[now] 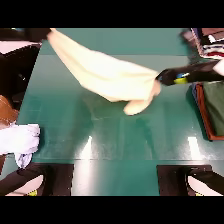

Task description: Fold the shirts.

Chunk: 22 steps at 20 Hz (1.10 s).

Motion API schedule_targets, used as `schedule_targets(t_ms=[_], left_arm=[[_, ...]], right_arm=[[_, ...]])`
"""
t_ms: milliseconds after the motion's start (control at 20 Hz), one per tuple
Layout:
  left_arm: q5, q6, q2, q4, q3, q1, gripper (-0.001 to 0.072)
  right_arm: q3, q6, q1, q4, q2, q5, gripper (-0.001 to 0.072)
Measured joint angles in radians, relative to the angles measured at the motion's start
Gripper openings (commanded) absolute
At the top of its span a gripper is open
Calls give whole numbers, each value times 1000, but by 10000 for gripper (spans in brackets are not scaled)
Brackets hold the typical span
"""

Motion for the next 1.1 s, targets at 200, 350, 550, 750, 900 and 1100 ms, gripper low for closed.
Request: schedule_targets(t_ms=[200,350,550,750,900,1100], left_arm=[[10,-1,198,-14,47,0,21],[16,-4,281,-30,95,0,21],[26,-4,291,-10,131,-1,22],[-53,6,135,141,138,0,22],[-135,13,-74,229,140,0,23],[-170,16,-396,247,140,1,26]], right_arm=[[137,18,-77,-34,173,93,14],[210,42,-119,-39,264,148,13],[261,87,-143,-46,296,212,14],[275,139,-98,-56,188,264,14],[279,169,-14,-110,26,281,14],[280,188,63,-174,-232,276,16]])
